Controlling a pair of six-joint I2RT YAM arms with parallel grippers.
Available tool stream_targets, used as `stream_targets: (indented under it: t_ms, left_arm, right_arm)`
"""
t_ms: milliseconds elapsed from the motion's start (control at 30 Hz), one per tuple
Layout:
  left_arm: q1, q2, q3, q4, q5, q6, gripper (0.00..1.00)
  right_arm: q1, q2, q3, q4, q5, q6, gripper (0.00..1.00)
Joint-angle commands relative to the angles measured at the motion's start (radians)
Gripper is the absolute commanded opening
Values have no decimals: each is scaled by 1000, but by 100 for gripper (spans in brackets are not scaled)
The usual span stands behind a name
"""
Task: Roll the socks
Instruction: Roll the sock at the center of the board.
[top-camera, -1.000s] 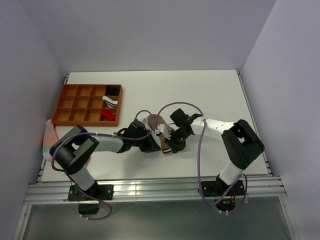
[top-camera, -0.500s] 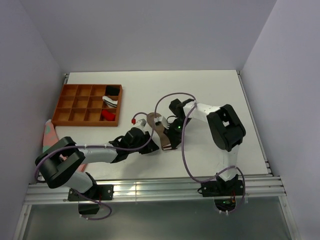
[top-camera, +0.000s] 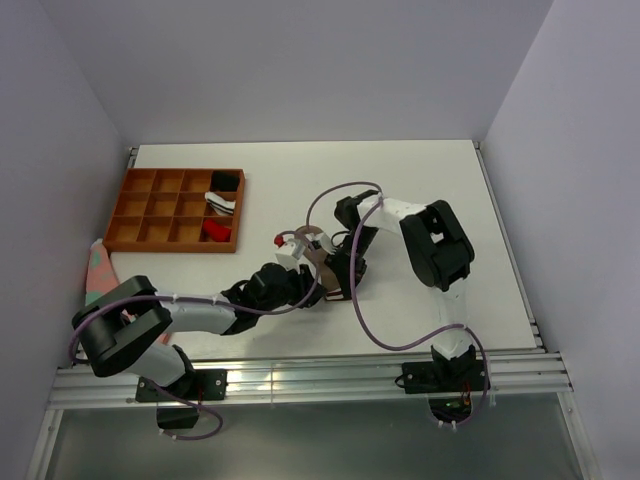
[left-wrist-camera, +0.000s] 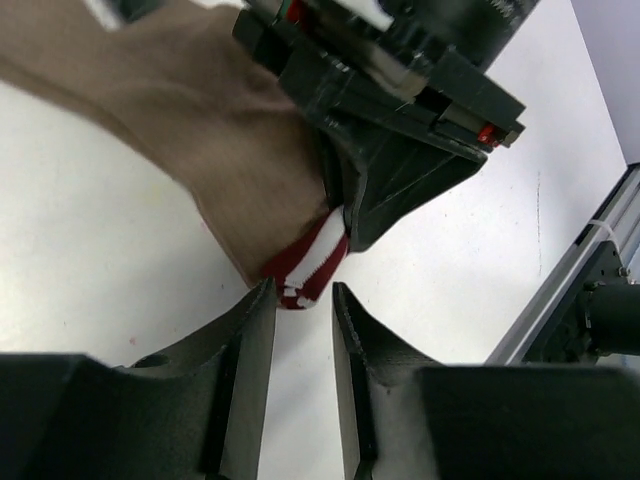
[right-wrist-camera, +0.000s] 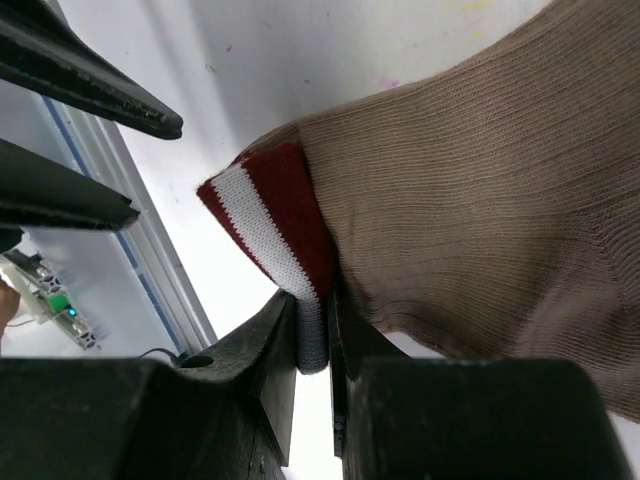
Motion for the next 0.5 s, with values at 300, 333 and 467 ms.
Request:
stream_targets:
  t_ms: [300, 333, 467]
  left_arm:
    - [-4, 85, 95, 82, 95, 200, 41]
    - [-4, 97, 100, 80, 100, 203, 41]
    - [-4, 137, 117, 86, 121, 205, 42]
  right_arm:
    - [-3, 54, 98, -114, -11, -7, 17]
    - [-3, 52, 98, -114, -10, -4, 17]
    - [-3, 54, 101, -117, -8, -4, 17]
